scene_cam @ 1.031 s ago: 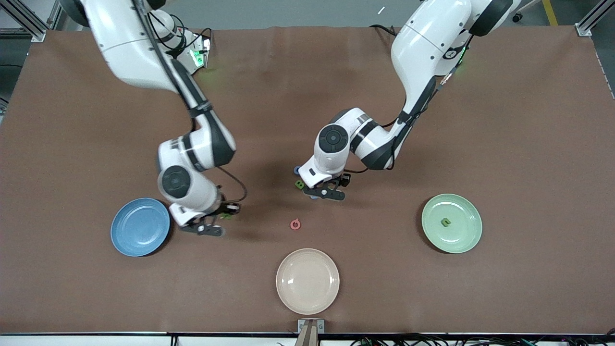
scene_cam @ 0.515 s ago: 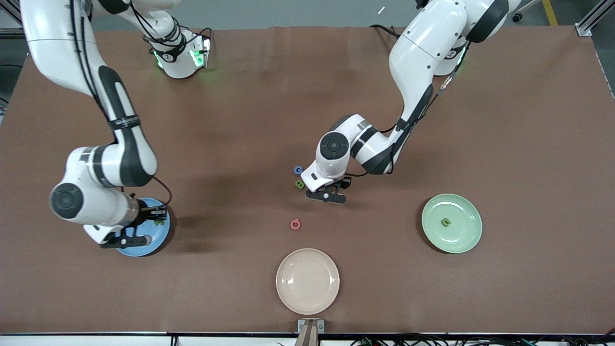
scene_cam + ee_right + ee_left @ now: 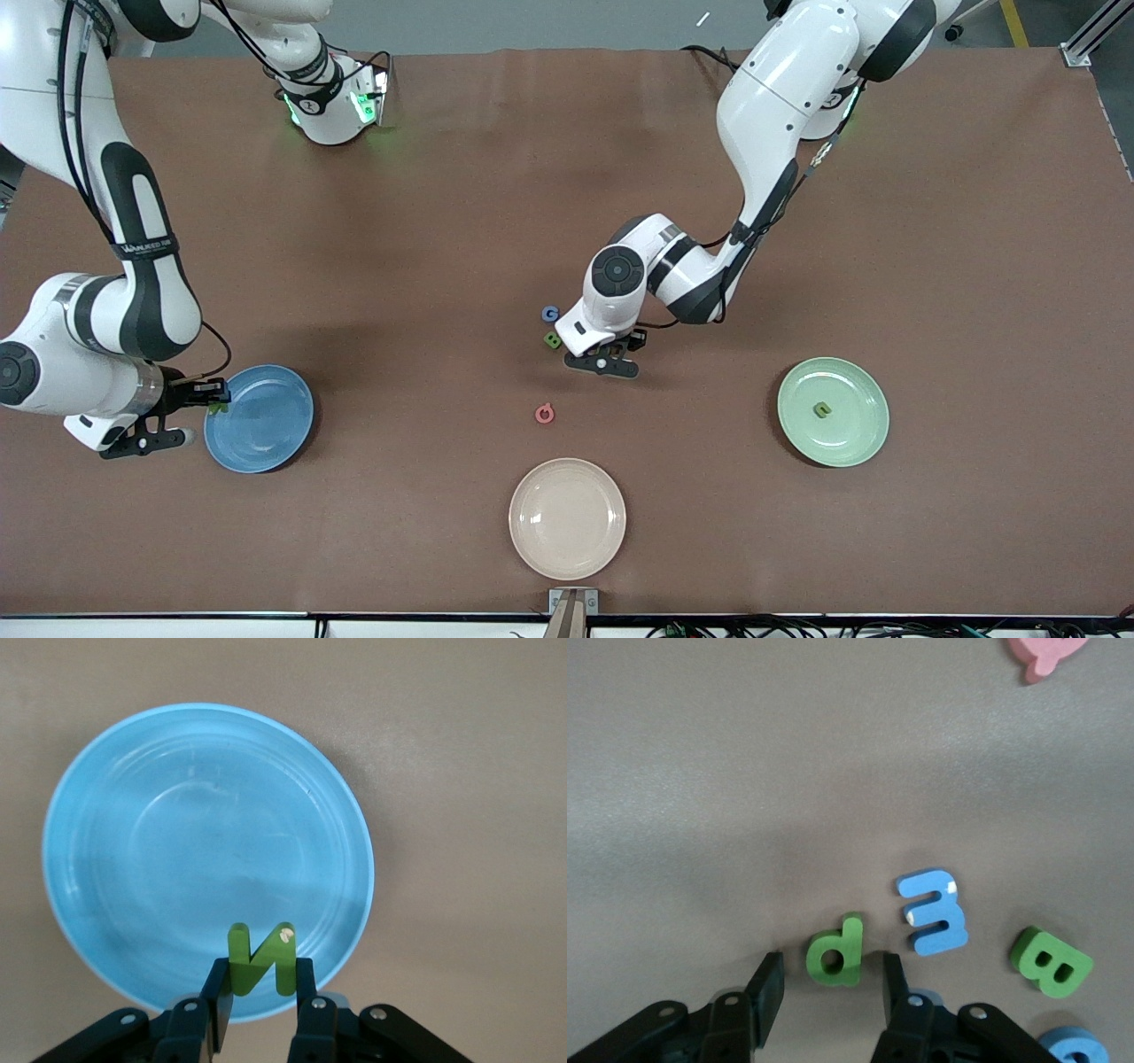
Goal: Sort uppercase to blue plate, lowercase to green plate
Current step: 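Carry the N to the blue plate while the left gripper grasps the d, then place the green d on the green plate while the right gripper releases N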
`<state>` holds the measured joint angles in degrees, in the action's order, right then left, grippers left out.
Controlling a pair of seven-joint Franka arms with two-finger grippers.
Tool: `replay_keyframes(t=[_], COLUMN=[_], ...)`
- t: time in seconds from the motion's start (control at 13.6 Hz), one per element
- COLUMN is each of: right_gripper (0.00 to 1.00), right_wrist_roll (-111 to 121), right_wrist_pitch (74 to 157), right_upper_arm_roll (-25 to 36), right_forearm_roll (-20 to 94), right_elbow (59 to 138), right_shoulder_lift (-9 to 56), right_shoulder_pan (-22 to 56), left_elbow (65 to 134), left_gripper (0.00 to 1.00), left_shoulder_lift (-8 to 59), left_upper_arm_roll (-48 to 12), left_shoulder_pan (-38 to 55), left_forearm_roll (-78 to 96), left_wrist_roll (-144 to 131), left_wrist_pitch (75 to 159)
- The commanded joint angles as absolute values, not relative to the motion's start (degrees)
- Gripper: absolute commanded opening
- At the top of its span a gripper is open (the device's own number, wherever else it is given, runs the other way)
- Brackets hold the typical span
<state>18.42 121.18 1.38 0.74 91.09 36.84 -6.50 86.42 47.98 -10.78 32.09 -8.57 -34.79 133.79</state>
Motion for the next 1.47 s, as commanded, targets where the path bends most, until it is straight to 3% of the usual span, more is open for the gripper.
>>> replay_keyframes(t=[0.0,0.07,0.15,0.22,0.37,0.81,1.18,1.4], right_gripper=[0.5,0.64,0.68,0.77,0.83,0.9,0.92,0.92], right_wrist_roll=[18.5,18.5,18.3,17.9,16.7,1.2,-10.3,-17.0], right_wrist_pitch=[123.7,124.3,124.3,124.3,124.3,121.6,122.0,123.9], right_upper_arm_roll=[0.2,0.2,0.2,0.1,0.1,0.0,0.0,0.0], right_forearm_roll=[-0.3,-0.3,-0.2,-0.1,0.3,-0.4,-0.4,-0.4], right_elbow=[91.6,91.7,91.6,91.3,91.1,90.1,88.3,84.0], right_shoulder_lift=[37.9,38.0,38.1,38.0,37.6,34.9,34.6,37.1], right_shoulder_pan=[-6.8,-6.7,-6.5,-5.9,-3.4,5.0,11.7,17.6], left_elbow=[85.3,85.3,85.4,85.5,86.3,87.3,88.4,88.3], left_gripper=[0.33,0.16,0.02,0.0,0.0,0.0,0.01,0.1], left_shoulder_lift=[48.6,48.5,47.9,47.2,43.6,36.3,37.6,39.5], left_upper_arm_roll=[-10.5,-10.5,-10.5,-10.3,-10.3,-10.5,-10.9,-10.7], left_shoulder_pan=[32.1,32.1,31.9,31.3,27.4,12.8,-0.6,-2.5], left_forearm_roll=[-8.9,-9.2,-9.7,-10.2,-11.2,-11.2,-10.8,-10.5], left_wrist_roll=[-33.9,-33.9,-34.0,-33.9,-33.9,-30.8,-21.5,-21.4], left_wrist_pitch=[134.3,134.3,134.3,133.9,130.3,117.8,118.1,119.7])
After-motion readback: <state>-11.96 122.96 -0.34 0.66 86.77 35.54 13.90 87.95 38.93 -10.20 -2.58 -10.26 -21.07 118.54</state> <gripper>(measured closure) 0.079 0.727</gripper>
